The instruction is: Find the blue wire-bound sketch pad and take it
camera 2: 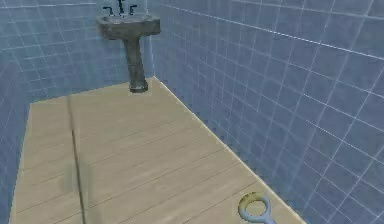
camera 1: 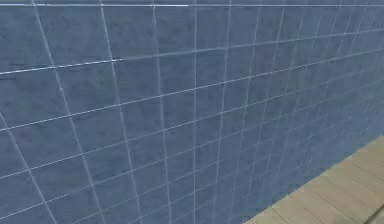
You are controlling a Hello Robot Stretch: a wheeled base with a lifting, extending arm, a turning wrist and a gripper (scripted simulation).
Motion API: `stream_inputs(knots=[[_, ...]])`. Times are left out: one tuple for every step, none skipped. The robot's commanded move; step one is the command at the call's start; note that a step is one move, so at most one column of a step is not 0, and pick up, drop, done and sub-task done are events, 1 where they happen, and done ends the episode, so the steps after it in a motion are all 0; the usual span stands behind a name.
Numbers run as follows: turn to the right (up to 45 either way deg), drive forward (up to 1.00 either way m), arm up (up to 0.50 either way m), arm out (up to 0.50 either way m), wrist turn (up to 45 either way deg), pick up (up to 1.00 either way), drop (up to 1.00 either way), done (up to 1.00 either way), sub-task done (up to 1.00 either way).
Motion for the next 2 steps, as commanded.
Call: stream_inputs(knots=[[-45.0, 0.00, 0.00, 0.00, 0.0, 0.00, 0.00, 0.00, 0.00], [-45.0, 0.00, 0.00, 0.00, 0.0, 0.00, 0.00, 0.00, 0.00]])
